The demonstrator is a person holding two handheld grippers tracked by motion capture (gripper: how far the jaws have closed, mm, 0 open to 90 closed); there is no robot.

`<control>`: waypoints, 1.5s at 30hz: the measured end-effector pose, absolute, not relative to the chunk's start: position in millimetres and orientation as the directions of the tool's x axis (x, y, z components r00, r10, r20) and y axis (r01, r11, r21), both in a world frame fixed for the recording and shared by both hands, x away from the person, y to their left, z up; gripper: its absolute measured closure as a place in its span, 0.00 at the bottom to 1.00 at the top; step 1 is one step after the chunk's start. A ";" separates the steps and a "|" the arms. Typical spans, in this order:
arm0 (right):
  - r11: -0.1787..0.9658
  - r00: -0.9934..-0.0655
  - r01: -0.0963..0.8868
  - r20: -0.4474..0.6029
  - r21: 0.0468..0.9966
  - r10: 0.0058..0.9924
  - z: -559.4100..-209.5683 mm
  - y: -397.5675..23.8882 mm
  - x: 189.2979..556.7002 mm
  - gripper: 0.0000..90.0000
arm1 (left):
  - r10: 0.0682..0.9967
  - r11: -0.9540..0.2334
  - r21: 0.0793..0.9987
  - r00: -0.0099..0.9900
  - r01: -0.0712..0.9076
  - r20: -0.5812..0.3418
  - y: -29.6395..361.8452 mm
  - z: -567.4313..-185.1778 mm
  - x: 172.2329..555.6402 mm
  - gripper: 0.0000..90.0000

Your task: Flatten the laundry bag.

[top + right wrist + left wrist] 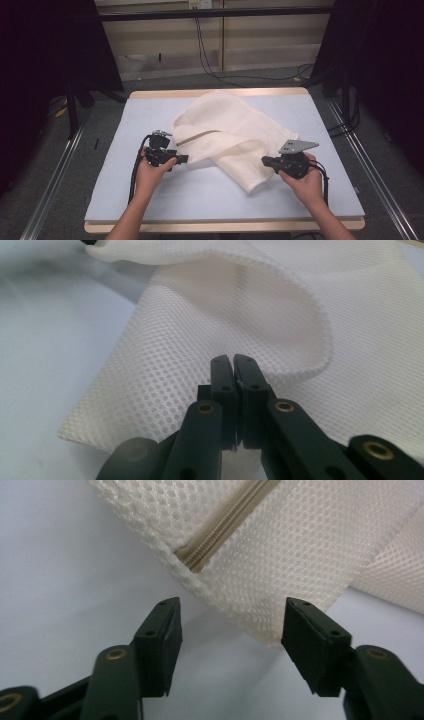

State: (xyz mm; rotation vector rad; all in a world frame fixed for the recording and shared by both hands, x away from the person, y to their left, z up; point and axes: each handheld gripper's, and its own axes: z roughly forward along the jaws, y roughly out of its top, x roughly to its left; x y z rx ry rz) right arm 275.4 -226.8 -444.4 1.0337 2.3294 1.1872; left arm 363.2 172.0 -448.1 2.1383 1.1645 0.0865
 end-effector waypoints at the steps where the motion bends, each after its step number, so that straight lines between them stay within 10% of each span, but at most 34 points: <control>1: 0.398 -0.695 0.451 0.035 0.799 0.718 -444.8 -222.9 274.1 0.98 | 0.760 -0.352 0.605 0.596 0.714 -0.260 172.1 -446.7 359.5 0.44; 39: 0.509 -0.826 0.377 0.032 0.774 0.563 -468.2 -158.9 262.4 0.97 | 0.578 -0.484 0.647 0.771 0.589 -0.268 77.3 -457.6 325.6 0.39; 45: 0.511 -0.827 0.375 0.031 0.773 0.561 -468.9 -157.9 262.7 0.96 | 0.567 -0.590 0.587 0.802 0.554 -0.187 70.6 -463.3 322.8 0.66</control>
